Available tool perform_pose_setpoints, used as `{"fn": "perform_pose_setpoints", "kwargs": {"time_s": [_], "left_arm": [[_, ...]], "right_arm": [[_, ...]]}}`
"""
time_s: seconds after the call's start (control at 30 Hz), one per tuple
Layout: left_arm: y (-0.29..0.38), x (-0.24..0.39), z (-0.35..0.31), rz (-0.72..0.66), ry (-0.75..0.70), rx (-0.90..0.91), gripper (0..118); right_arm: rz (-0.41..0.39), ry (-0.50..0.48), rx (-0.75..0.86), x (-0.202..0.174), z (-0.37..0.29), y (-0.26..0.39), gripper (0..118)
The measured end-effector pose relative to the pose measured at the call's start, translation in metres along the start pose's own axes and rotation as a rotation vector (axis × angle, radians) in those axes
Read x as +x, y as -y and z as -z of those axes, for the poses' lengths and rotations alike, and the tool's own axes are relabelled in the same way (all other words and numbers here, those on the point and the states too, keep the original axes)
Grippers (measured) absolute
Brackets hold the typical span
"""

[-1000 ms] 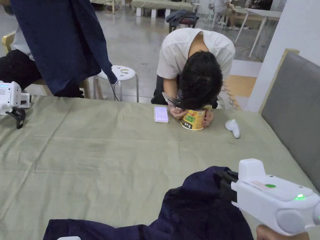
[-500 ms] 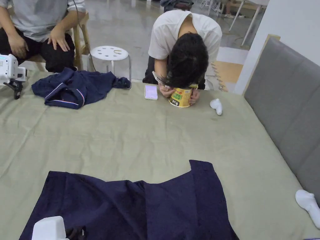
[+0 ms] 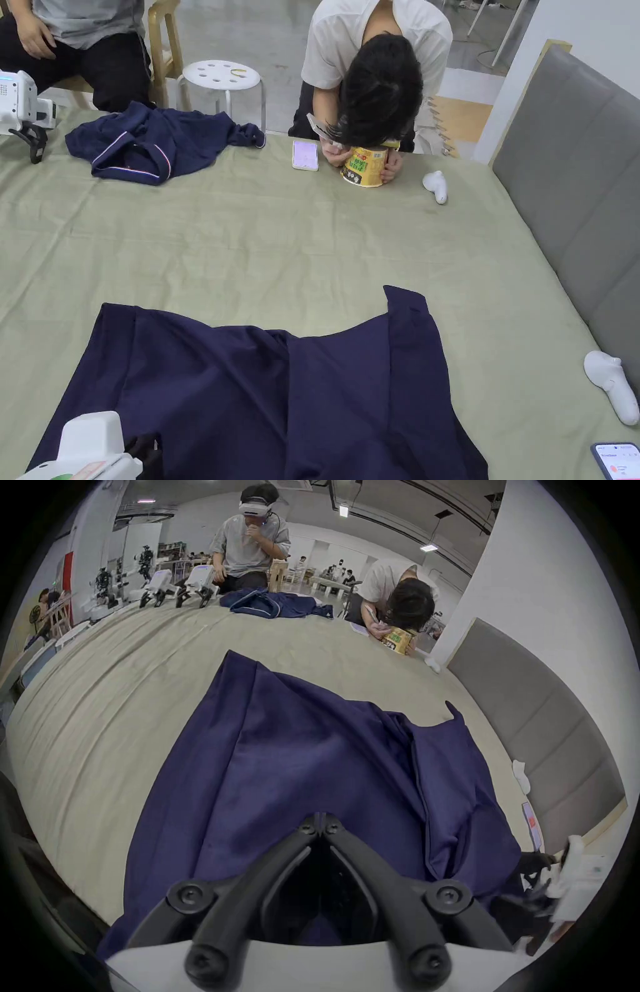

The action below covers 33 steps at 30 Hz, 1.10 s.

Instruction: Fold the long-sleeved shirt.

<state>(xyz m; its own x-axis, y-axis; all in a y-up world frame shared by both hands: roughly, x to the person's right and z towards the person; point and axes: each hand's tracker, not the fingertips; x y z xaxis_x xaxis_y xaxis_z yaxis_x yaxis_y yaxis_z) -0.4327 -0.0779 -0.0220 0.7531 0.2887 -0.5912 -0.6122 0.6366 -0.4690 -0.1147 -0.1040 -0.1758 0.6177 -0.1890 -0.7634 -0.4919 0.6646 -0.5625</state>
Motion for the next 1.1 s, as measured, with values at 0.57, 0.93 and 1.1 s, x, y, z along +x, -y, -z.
{"fn": "perform_pose_setpoints", "kwargs": {"time_s": [0.57,0.93,1.1], "left_arm": [[-0.047,0.011,0.029,0.067,-0.011,0.067,3],[-0.049,0.006,0.065,0.091,-0.026,0.011,3],[-0.042,0.001,0.076,0.113,-0.016,-0.031,3]], "right_arm": [[0.116,0.160,0.140,0.100,0.050,-0.119,0],[0.205,0.153,-0.139,0.162,0.199,-0.253,109],[0.224,0.126,-0.288,0.173,0.233,-0.254,48]]}}
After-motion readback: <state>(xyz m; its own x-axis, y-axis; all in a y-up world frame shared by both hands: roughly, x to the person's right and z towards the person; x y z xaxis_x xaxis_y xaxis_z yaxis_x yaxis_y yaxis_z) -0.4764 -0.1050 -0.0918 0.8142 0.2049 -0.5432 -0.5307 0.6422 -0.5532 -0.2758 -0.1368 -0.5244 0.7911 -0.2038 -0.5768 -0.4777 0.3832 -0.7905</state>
